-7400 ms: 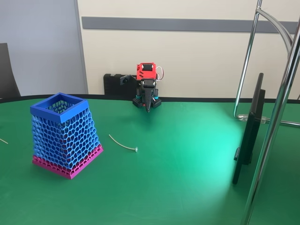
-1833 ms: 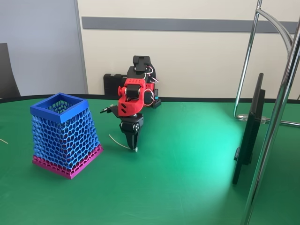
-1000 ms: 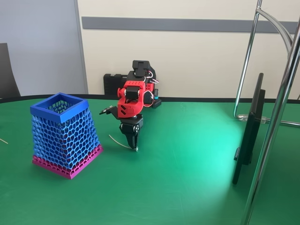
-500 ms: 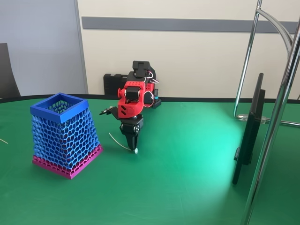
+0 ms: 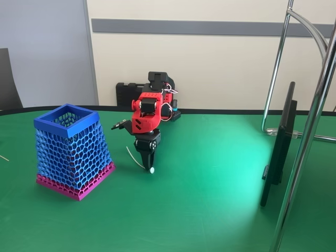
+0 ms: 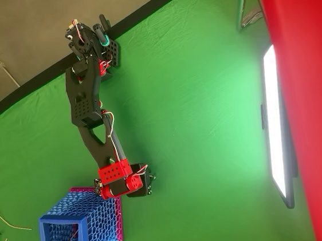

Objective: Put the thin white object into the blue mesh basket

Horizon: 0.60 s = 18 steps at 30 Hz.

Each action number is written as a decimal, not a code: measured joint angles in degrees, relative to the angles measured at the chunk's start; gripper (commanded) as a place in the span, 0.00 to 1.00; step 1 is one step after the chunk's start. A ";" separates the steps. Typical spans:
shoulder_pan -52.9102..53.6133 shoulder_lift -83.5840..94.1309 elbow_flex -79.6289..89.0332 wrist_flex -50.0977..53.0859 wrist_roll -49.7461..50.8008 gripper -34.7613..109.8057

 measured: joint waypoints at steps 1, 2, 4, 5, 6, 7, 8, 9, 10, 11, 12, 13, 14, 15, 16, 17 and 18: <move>0.00 0.00 -0.09 0.18 0.09 0.30; 0.00 0.00 -0.18 0.18 0.26 0.30; 0.00 0.00 -0.18 0.18 0.26 0.29; 0.00 0.00 -0.18 0.18 0.18 0.28; 0.00 0.00 -0.18 0.18 0.09 0.28; 0.00 0.00 -0.18 0.18 -0.18 0.28; 0.00 0.00 -0.18 0.18 -0.35 0.28; 0.00 0.00 -0.18 0.18 -0.44 0.27; 0.00 0.00 -0.18 0.18 -0.44 0.27; 0.00 0.00 -0.18 0.18 -0.44 0.26; 0.00 0.00 -0.18 0.18 -0.79 0.26; 0.00 0.00 -0.18 0.18 -0.97 0.25; -0.09 0.00 -0.18 0.18 -1.23 0.25; -0.26 0.00 0.00 0.18 -1.49 0.25; -0.35 0.09 0.79 -0.09 -1.85 0.25; -0.53 0.18 1.67 -0.62 -2.20 0.25; -0.53 0.53 2.46 -0.88 -2.46 0.25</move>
